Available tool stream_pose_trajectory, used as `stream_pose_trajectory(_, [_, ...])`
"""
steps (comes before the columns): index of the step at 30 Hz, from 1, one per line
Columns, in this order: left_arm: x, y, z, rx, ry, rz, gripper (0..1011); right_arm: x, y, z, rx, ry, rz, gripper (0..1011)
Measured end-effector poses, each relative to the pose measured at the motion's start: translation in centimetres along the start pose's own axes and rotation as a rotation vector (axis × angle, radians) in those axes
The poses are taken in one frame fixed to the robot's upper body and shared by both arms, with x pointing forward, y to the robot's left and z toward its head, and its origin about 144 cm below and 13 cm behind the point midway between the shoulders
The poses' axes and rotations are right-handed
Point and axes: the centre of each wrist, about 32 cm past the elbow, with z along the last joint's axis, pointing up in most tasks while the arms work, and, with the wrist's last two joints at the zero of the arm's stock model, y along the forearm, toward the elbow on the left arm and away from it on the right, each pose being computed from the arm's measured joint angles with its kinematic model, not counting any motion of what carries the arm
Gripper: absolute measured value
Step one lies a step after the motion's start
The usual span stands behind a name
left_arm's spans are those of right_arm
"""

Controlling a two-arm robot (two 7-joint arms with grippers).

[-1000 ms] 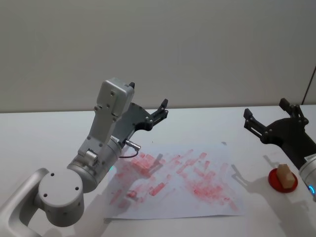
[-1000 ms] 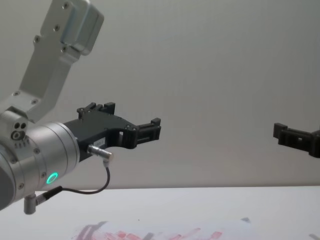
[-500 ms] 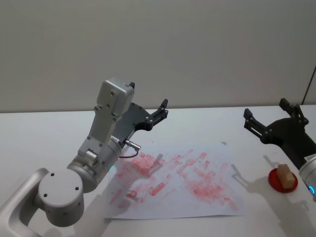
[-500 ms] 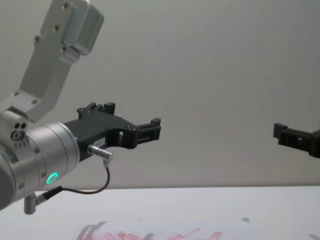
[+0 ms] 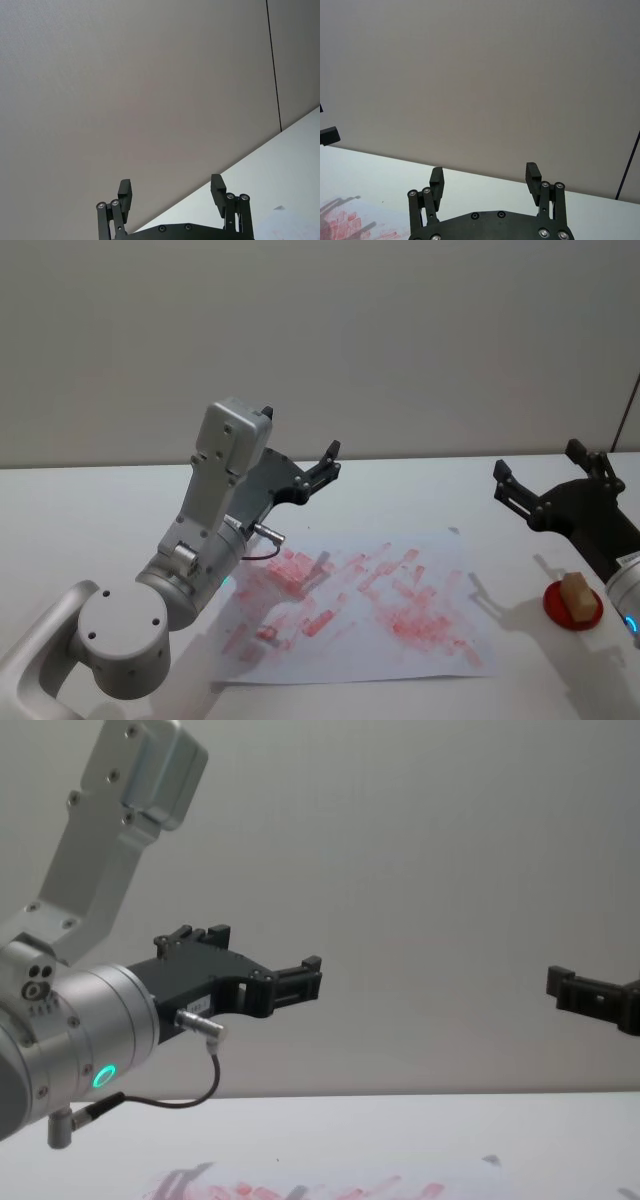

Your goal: Use the one hand to pick up the stamp and affix it onto the A4 paper.

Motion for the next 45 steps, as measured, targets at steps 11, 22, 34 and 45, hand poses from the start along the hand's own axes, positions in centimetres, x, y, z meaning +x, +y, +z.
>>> stream_pose_trajectory(11, [0.0, 0.0, 0.0, 0.000, 0.000, 0.000, 1001, 0.0, -0.1, 0.0, -0.002, 0.000, -0.002, 1001])
stream_pose_trajectory(22, [0.0, 0.0, 0.0, 0.000, 0.000, 0.000, 1001, -0.8, -2.7, -0.2, -0.057, 0.002, -0.076, 1001])
stream_pose_trajectory(34, [0.0, 0.0, 0.0, 0.000, 0.000, 0.000, 1001, -1.2, -5.8, -0.1, -0.146, -0.008, -0.186, 1001])
stream_pose_trajectory(45, [0.0, 0.0, 0.0, 0.000, 0.000, 0.000, 1001, -0.9, -7.4, -0.2, -0.249, -0.012, -0.243, 1001])
